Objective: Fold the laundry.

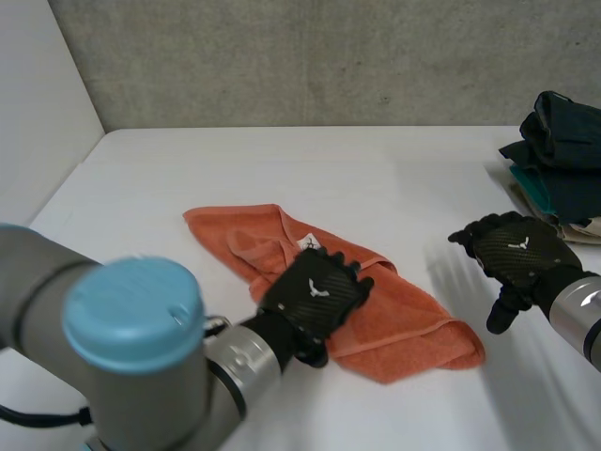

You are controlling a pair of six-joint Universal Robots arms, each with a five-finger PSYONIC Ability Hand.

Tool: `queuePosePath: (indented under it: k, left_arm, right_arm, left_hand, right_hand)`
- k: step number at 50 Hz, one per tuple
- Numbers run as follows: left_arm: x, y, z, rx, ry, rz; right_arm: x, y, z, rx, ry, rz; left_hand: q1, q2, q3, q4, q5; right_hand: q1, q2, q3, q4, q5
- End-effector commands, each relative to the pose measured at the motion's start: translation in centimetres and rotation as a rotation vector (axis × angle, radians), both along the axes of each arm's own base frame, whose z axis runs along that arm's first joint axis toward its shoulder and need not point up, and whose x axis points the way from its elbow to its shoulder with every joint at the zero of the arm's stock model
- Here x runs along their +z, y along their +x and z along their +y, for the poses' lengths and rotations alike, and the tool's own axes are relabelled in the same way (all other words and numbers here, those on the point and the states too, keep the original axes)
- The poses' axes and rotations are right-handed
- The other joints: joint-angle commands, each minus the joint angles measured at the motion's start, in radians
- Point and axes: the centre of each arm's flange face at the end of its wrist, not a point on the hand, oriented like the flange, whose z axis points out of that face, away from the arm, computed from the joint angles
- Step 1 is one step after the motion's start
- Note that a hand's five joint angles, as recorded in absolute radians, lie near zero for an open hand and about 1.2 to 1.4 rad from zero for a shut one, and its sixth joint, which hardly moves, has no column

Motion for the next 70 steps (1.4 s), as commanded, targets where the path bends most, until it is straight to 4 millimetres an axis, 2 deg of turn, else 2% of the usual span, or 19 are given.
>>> queuePosePath:
  k: [1,8,10,13,15,17,25,30,34,39,43,47,48,52,55,60,63,67,70]
  left_arm:
    - [-3.6,-1.4,-0.4,0.116,-0.029,-0.067]
    - [-5.2,-2.4,-1.7,0.153,-0.049,-0.094]
    - [-5.4,-2.6,-1.9,0.155,-0.051,-0.096]
    - [-5.2,-2.9,-2.4,0.159,-0.058,-0.082]
    - [-4.4,-3.1,-2.7,0.164,-0.08,-0.049]
    - [-4.0,-3.2,-3.0,0.17,-0.094,-0.029]
    - [2.5,-2.3,-3.1,0.2,-0.177,0.105]
    - [7.1,-0.7,-3.5,0.239,-0.241,0.182]
    - [9.3,1.1,-5.1,0.302,-0.269,0.196]
    - [10.2,2.1,-6.1,0.339,-0.266,0.189]
    - [10.9,2.4,-6.1,0.346,-0.274,0.201]
    - [11.0,2.5,-6.0,0.351,-0.275,0.206]
    - [11.0,2.5,-6.0,0.351,-0.274,0.207]
    - [11.2,2.5,-6.0,0.351,-0.278,0.212]
    - [11.4,2.4,-5.9,0.35,-0.279,0.219]
    - [11.5,2.3,-5.6,0.346,-0.273,0.23]
    - [12.0,2.5,-5.4,0.347,-0.262,0.264]
    - [13.3,2.9,-5.0,0.352,-0.248,0.331]
    - [14.4,3.4,-4.7,0.358,-0.253,0.37]
  right_arm:
    - [-0.5,-0.1,0.3,0.004,0.01,0.006]
    - [-0.6,0.0,0.4,0.008,0.013,0.004]
    - [-0.7,-0.1,0.4,0.007,0.014,0.005]
    - [-0.9,-0.1,0.5,0.005,0.014,0.005]
    - [-0.8,-0.1,0.5,0.004,0.008,0.005]
    - [-0.8,-0.1,0.5,0.001,0.0,0.005]
    - [0.1,-1.9,-1.5,-0.07,-0.024,-0.007]
    - [1.3,-2.6,-2.7,-0.092,-0.038,-0.045]
    - [1.5,-2.1,-2.5,-0.093,0.058,-0.151]
    - [1.8,-1.3,-2.1,-0.083,0.206,-0.336]
    - [-0.1,-0.3,-2.5,-0.047,0.365,-0.476]
    - [-2.1,2.7,-1.7,0.01,0.528,-0.563]
    - [-2.8,4.5,-0.9,0.047,0.574,-0.577]
    - [-5.0,7.6,0.5,0.09,0.649,-0.588]
    - [-6.2,8.7,1.1,0.077,0.671,-0.592]
    - [-7.2,10.8,-0.1,0.005,0.606,-0.695]
    - [-7.2,11.7,-0.2,0.005,0.579,-0.727]
    - [-6.6,12.1,-0.8,0.009,0.525,-0.74]
    - [-5.8,11.6,-1.9,-0.037,0.455,-0.748]
  left_hand:
    - [0.067,0.059,0.059,0.059,0.052]
    - [0.091,0.083,0.083,0.083,0.076]
    - [0.175,0.167,0.168,0.167,0.16]
    - [0.495,0.487,0.487,0.487,0.48]
    - [0.922,0.914,0.914,0.914,0.907]
    - [0.998,0.989,0.99,0.989,0.983]
    - [0.998,0.989,0.99,0.99,0.983]
    - [0.998,0.989,0.99,0.99,0.983]
    - [0.998,0.989,0.99,0.99,0.983]
    - [0.998,0.989,0.99,0.99,0.983]
    - [0.998,0.989,0.99,0.99,0.983]
    - [0.998,0.989,0.99,0.99,0.983]
    - [0.998,0.989,0.99,0.99,0.983]
    - [0.998,0.989,0.99,0.99,0.983]
    - [0.998,0.989,0.99,0.99,0.983]
    - [0.998,0.989,0.99,0.99,0.983]
    - [0.998,0.989,0.99,0.99,0.983]
    - [0.998,0.989,0.99,0.99,0.983]
    - [0.998,0.989,0.99,0.99,0.983]
  right_hand:
    - [-0.065,-0.041,-0.044,-0.043,-0.043]
    - [-0.065,-0.041,-0.044,-0.043,-0.043]
    - [-0.065,-0.041,-0.044,-0.043,-0.043]
    - [-0.065,-0.041,-0.044,-0.043,-0.043]
    - [-0.065,-0.041,-0.044,-0.043,-0.043]
    - [-0.065,-0.041,-0.044,-0.043,-0.043]
    - [-0.065,-0.041,-0.044,-0.043,-0.043]
    - [-0.065,-0.041,-0.044,-0.043,-0.043]
    - [-0.065,-0.041,-0.044,-0.043,-0.043]
    - [-0.065,-0.041,-0.044,-0.043,-0.043]
    - [-0.065,-0.041,-0.044,-0.043,-0.043]
    - [-0.065,-0.041,-0.044,-0.043,-0.043]
    - [-0.065,-0.041,-0.044,-0.043,-0.043]
    - [-0.065,-0.041,-0.044,-0.043,-0.043]
    - [-0.065,-0.041,-0.044,-0.043,-0.043]
    - [-0.065,-0.041,-0.044,-0.043,-0.043]
    - [0.144,0.168,0.165,0.166,0.166]
    - [1.103,1.126,1.124,1.125,1.125]
    - [1.157,1.181,1.178,1.179,1.179]
